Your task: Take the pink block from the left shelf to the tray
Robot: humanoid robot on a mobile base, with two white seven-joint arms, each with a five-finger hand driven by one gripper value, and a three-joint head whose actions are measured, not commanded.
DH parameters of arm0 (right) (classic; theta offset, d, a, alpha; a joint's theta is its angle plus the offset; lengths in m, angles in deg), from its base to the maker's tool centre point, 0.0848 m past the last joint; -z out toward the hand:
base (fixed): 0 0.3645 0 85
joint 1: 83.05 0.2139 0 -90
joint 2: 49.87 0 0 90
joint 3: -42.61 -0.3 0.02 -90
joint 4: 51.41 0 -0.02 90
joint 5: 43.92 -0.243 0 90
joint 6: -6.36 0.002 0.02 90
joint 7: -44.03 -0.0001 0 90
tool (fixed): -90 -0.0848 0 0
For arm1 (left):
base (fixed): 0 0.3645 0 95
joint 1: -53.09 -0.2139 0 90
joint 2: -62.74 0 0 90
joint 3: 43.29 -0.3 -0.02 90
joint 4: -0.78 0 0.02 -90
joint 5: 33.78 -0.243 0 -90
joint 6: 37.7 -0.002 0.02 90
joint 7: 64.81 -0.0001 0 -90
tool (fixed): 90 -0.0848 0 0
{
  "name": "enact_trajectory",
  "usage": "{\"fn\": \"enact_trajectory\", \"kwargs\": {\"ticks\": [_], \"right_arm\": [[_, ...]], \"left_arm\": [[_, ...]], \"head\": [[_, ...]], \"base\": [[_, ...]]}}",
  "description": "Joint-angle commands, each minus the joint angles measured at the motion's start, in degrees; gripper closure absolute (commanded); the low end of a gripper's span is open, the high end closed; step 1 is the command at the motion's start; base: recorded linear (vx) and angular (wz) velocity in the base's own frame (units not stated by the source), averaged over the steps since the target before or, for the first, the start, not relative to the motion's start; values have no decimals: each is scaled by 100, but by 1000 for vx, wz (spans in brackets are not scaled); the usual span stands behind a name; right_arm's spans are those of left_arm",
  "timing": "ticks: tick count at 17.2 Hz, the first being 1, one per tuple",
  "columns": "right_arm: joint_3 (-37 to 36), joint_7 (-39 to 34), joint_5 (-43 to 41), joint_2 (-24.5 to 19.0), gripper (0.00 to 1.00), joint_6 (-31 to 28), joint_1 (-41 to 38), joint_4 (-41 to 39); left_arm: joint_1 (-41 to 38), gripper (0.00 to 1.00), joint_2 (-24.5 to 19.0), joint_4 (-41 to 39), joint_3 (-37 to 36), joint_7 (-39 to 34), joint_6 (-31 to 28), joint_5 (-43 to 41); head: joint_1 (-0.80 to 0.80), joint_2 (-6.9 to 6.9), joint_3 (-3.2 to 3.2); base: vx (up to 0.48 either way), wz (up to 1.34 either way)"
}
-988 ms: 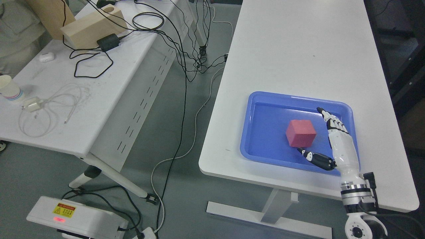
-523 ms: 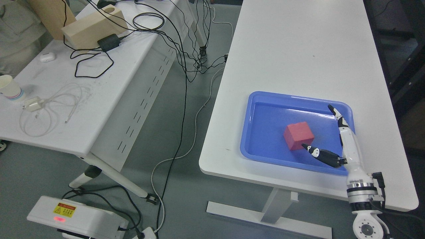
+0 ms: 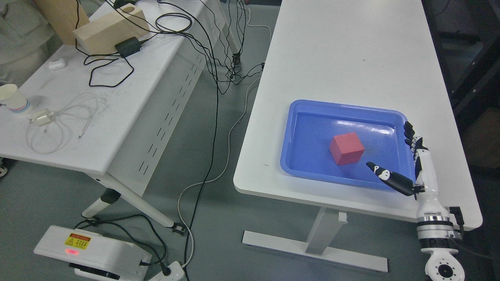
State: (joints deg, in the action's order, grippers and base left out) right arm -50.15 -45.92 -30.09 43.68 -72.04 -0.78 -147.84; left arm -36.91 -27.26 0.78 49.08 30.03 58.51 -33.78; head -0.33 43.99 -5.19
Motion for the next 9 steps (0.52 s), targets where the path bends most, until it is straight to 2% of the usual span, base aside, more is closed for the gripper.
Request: {"fn": "enact_trajectory", "kwargs": {"ticks": [1, 9], "right_arm": [[-85, -58, -346, -126, 0, 9, -27, 28], [-94, -145, -346, -109, 0, 9, -19, 28]], "left_arm": [[132, 0, -100, -100, 0, 0, 4, -9], [132, 0, -100, -100, 0, 0, 4, -9]], "head": [[0, 0, 0], [0, 0, 0]], "base": [[-143, -98], [-206, -223]]}}
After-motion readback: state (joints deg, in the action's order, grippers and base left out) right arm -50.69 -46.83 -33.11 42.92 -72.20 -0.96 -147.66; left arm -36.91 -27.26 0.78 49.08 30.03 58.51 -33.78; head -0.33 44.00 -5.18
